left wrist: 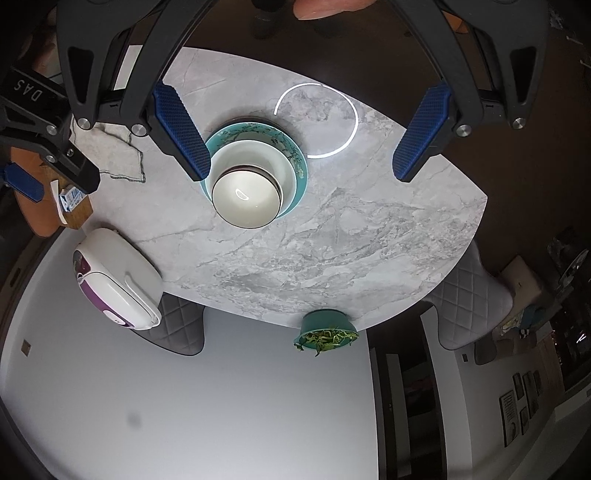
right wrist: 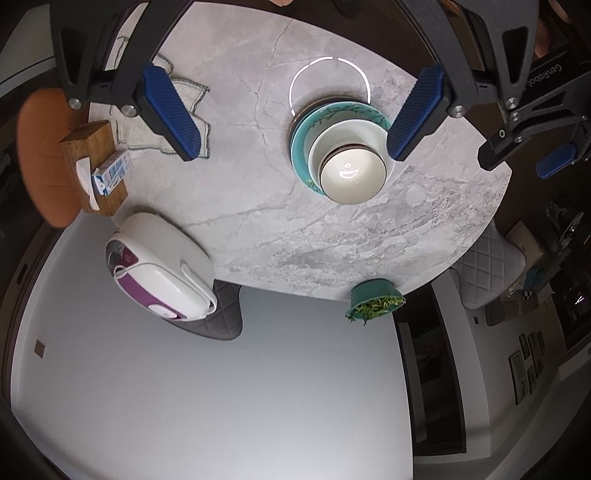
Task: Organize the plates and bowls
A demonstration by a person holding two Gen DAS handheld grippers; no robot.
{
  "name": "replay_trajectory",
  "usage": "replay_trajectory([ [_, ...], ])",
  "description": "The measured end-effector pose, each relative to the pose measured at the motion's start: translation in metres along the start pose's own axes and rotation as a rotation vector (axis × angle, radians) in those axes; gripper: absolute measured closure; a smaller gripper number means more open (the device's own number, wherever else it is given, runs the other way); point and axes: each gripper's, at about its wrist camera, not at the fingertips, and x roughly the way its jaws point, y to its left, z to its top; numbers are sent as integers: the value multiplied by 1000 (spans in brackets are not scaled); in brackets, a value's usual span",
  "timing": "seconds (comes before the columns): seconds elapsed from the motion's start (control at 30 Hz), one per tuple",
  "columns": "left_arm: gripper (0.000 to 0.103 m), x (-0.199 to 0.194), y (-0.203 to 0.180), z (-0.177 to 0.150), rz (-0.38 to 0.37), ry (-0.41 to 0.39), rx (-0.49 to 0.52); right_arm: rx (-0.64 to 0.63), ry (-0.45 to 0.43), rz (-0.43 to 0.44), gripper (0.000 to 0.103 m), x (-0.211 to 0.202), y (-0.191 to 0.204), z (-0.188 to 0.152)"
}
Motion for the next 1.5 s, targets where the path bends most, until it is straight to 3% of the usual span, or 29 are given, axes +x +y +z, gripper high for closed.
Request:
replay_trajectory([
  [0.57,3,7,1,4,-31,13,13,2,28,-8,0,8,-1,0],
  [1.5,3,15,3,8,-17,9,28,-7,31,-14,0,11,0,1],
])
